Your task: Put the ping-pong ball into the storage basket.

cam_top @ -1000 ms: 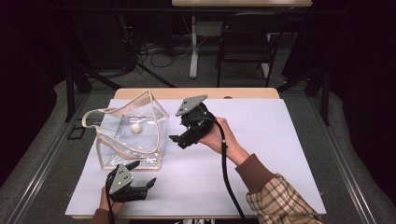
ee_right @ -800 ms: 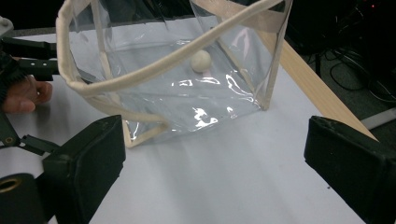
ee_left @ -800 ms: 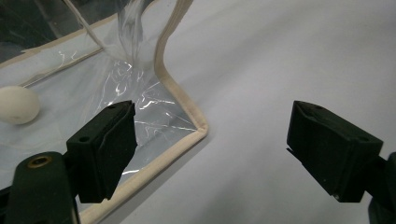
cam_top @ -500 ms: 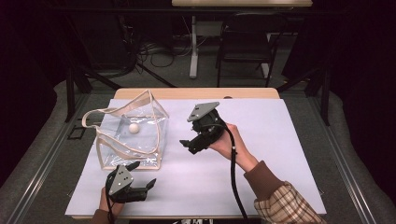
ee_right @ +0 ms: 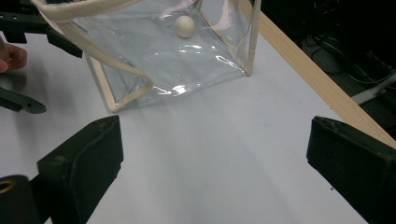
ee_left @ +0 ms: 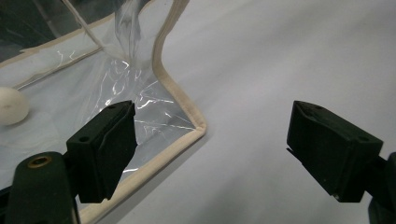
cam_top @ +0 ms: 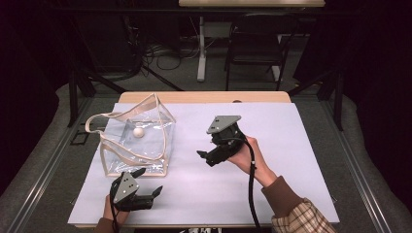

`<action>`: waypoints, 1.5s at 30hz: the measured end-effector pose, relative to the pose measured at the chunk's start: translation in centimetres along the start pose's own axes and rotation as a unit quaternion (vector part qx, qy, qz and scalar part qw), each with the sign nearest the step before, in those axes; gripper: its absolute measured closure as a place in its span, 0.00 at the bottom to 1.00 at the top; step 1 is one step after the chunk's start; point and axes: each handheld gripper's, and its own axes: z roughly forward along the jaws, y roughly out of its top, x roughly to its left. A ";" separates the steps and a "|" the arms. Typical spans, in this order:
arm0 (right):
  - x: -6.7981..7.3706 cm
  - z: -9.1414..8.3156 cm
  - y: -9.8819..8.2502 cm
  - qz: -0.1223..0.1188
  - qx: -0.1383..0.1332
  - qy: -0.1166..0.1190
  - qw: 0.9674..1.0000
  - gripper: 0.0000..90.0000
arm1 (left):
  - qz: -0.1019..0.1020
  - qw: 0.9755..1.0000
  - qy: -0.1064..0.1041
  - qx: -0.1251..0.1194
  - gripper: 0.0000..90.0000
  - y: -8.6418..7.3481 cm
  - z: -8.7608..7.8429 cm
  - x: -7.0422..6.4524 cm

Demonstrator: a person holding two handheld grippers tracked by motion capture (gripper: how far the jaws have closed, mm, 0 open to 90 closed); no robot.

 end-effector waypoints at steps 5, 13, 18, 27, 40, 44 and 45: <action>0.2 -0.5 -1.0 0.003 -0.010 -0.009 1.000 0.04 | 0.001 1.000 0.000 -0.001 0.18 0.0 0.0 0.0; 0.3 -1.1 -3.2 0.012 -0.013 -0.023 1.000 0.04 | 0.000 1.000 0.000 0.000 0.18 0.0 0.1 0.0; 0.2 -1.5 -4.2 0.023 -0.020 -0.028 0.999 0.04 | 0.002 1.000 -0.002 0.000 0.18 0.0 0.1 0.0; 0.4 -1.8 -6.2 0.031 -0.019 -0.037 0.999 0.04 | 0.002 1.000 -0.001 0.000 0.18 0.0 0.0 0.0; 0.2 -2.5 -9.3 0.058 -0.013 -0.048 0.997 0.04 | 0.002 1.000 -0.002 0.000 0.18 0.0 0.1 0.0; 0.3 -2.4 -10.4 0.065 -0.008 -0.049 0.997 0.04 | 0.001 1.000 -0.001 0.000 0.18 0.0 0.1 -0.1; 0.4 -2.4 -10.7 0.064 -0.006 -0.052 0.997 0.04 | 0.003 1.000 -0.001 0.000 0.18 0.0 0.1 -0.1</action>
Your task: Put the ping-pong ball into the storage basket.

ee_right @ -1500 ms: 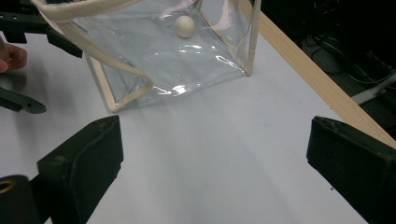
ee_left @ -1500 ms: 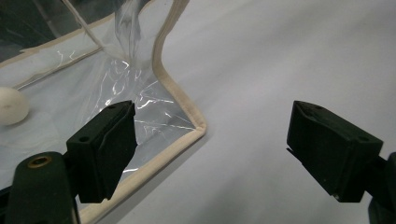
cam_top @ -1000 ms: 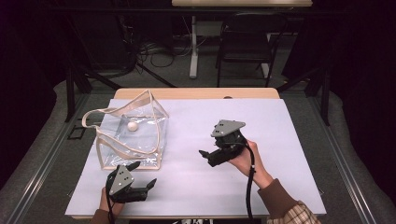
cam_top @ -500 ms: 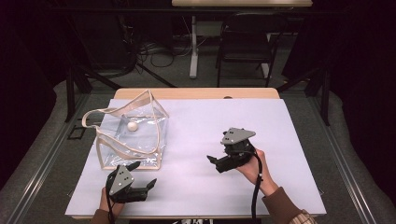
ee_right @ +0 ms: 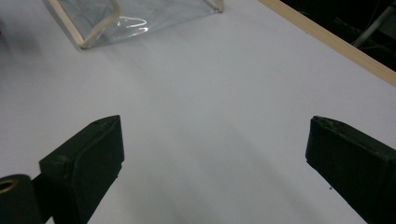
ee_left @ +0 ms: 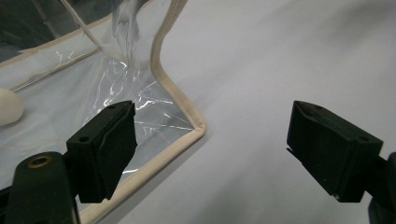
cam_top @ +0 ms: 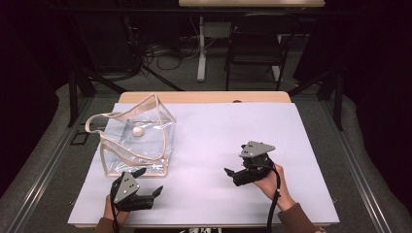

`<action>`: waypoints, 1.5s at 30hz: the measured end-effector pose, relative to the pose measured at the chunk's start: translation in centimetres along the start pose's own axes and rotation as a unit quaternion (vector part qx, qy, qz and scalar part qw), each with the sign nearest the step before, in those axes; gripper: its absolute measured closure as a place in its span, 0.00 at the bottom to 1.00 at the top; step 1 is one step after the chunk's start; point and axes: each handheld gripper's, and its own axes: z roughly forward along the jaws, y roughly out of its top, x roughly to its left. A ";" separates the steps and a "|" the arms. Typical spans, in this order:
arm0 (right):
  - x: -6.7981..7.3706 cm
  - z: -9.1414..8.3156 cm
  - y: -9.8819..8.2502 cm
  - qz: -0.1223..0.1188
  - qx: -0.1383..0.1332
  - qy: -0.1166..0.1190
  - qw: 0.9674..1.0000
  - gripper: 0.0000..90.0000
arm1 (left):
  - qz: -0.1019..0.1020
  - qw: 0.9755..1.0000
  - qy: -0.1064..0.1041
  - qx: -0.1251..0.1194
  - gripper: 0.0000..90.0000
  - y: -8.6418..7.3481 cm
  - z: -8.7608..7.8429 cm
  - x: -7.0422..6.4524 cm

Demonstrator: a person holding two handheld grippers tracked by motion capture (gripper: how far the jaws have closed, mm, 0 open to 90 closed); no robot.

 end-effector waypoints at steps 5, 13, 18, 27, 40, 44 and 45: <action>0.1 0.1 -1.3 0.003 0.009 -0.007 1.000 0.04 | -0.001 1.000 0.000 0.000 0.18 0.0 0.0 0.0; -0.1 0.0 -3.3 0.017 0.017 -0.014 1.000 0.05 | 0.001 1.000 0.000 0.001 0.18 0.0 0.0 0.0; -0.1 -0.1 -4.7 0.022 0.023 -0.018 0.999 0.05 | 0.001 1.000 0.000 0.001 0.18 0.0 0.0 0.0; -0.1 -1.1 -6.6 0.035 0.011 -0.031 0.999 0.05 | 0.001 1.000 0.001 0.001 0.18 0.0 0.0 0.0; 0.2 -1.9 -8.7 0.038 0.008 -0.036 0.999 0.04 | 0.001 1.000 0.001 0.001 0.18 0.0 0.1 0.0; 0.3 -2.0 -9.1 0.037 0.007 -0.042 0.998 0.04 | 0.000 1.000 0.002 0.001 0.18 0.0 0.1 0.1; 0.3 -2.0 -9.2 0.040 0.006 -0.042 0.998 0.04 | 0.001 1.000 0.001 0.001 0.18 0.0 0.1 0.1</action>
